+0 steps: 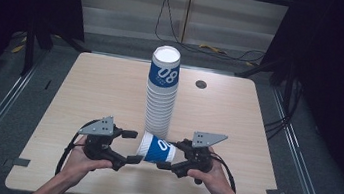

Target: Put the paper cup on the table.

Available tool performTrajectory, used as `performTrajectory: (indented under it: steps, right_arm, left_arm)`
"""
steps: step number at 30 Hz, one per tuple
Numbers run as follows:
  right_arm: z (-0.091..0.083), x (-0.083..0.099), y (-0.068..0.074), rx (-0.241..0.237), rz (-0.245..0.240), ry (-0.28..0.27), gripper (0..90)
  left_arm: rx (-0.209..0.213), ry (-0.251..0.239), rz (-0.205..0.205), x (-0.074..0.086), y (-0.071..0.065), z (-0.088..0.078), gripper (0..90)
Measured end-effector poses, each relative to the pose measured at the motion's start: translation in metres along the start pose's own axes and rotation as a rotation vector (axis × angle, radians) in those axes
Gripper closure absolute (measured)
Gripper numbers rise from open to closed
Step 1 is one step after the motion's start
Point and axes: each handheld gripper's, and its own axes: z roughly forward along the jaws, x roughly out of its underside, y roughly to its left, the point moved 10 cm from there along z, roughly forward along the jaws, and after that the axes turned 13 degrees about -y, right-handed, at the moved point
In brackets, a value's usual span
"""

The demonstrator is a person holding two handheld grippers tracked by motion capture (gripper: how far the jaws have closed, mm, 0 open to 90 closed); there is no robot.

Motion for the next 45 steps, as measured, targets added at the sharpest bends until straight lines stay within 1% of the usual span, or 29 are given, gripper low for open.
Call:
performTrajectory:
  steps: [1, 2, 3, 5, 6, 7, 8, 10, 12, 14, 16, 21, 23, 26, 29, 30, 31, 32, 37, 39, 41, 42, 43, 44, 45]
  right_arm:
    - [0.001, 0.0, 0.001, -0.005, 0.0, 0.0, 28.3]
    - [0.001, 0.0, 0.002, -0.012, -0.003, -0.004, 28.3]
    - [0.002, 0.0, 0.002, -0.013, -0.006, -0.004, 28.3]
    - [0.003, -0.001, 0.003, -0.02, -0.011, -0.013, 28.4]
    - [0.003, -0.001, 0.004, -0.024, -0.01, -0.014, 28.4]
    - [0.003, -0.001, 0.005, -0.03, -0.003, -0.013, 28.4]
    - [0.003, -0.002, 0.005, -0.03, -0.01, -0.016, 28.5]
    - [0.004, -0.002, 0.006, -0.034, -0.011, -0.021, 28.4]
    - [0.004, -0.002, 0.006, -0.033, -0.016, -0.019, 28.4]
    - [0.005, -0.002, 0.007, -0.038, -0.011, -0.019, 28.4]
    - [0.006, -0.002, 0.009, -0.042, -0.019, -0.013, 28.4]
    - [0.008, -0.002, 0.011, -0.049, -0.018, -0.011, 28.4]
    - [0.008, -0.001, 0.012, -0.053, -0.023, -0.002, 28.3]
    - [0.007, 0.0, 0.012, -0.055, -0.014, 0.007, 28.4]
    - [0.007, 0.0, 0.013, -0.058, -0.014, 0.007, 28.3]
    - [0.007, 0.0, 0.013, -0.058, -0.014, 0.008, 28.3]
    - [0.007, 0.0, 0.013, -0.06, -0.013, 0.008, 28.3]
    - [0.007, 0.001, 0.013, -0.057, -0.013, 0.015, 28.3]
    - [0.008, 0.002, 0.014, -0.062, -0.01, 0.017, 28.3]
    - [0.008, 0.002, 0.014, -0.064, -0.002, 0.022, 28.4]
    - [0.008, 0.003, 0.015, -0.067, 0.021, 0.027, 28.2]
    - [0.008, 0.003, 0.015, -0.069, 0.031, 0.028, 28.2]
    - [0.008, 0.003, 0.015, -0.07, 0.036, 0.029, 28.1]
    - [0.008, 0.002, 0.015, -0.07, 0.038, 0.029, 27.7]
    - [0.008, 0.002, 0.015, -0.07, 0.039, 0.033, 27.5]
  left_arm:
    - [-0.016, -0.003, -0.003, 0.0, 0.001, 0.001, 15.8]
    - [-0.017, -0.001, -0.006, 0.001, 0.001, 0.001, 14.6]
    - [-0.002, 0.005, -0.006, 0.002, 0.0, 0.002, 14.6]
    - [0.002, 0.008, -0.008, 0.003, -0.001, 0.004, 14.9]
    - [0.006, 0.004, -0.004, 0.003, -0.002, 0.005, 13.9]
    - [0.0, 0.0, 0.005, 0.002, -0.001, 0.006, 11.9]
    - [-0.008, -0.007, 0.003, 0.002, 0.0, 0.007, 9.0]
    - [-0.003, -0.007, -0.014, 0.002, 0.001, 0.01, 4.9]
    - [0.01, 0.007, -0.029, 0.004, 0.0, 0.011, 4.8]
    - [0.021, 0.011, -0.028, 0.005, -0.001, 0.013, 5.1]
    - [0.029, 0.014, -0.035, 0.006, -0.002, 0.015, 3.4]
    - [0.048, 0.024, -0.056, 0.01, -0.005, 0.018, 3.5]
    - [0.064, 0.025, -0.067, 0.011, -0.007, 0.02, 4.4]
    - [0.089, 0.025, -0.068, 0.011, -0.01, 0.02, 10.8]
    - [0.093, 0.021, -0.076, 0.011, -0.01, 0.021, 10.6]
    - [0.102, 0.019, -0.072, 0.011, -0.011, 0.022, 10.6]
    - [0.094, 0.023, -0.065, 0.011, -0.011, 0.022, 10.4]
    - [0.097, 0.021, -0.066, 0.011, -0.011, 0.022, 10.2]
    - [0.097, 0.025, -0.064, 0.012, -0.012, 0.022, 10.8]
    - [0.105, 0.028, -0.063, 0.011, -0.012, 0.02, 11.8]
    - [0.115, 0.023, -0.079, 0.01, -0.012, 0.018, 13.2]
    - [0.126, 0.025, -0.085, 0.009, -0.012, 0.017, 14.1]
    - [0.139, 0.016, -0.091, 0.008, -0.012, 0.016, 14.8]
    - [0.141, 0.013, -0.091, 0.008, -0.013, 0.016, 15.3]
    - [0.139, 0.023, -0.081, 0.008, -0.013, 0.016, 15.6]
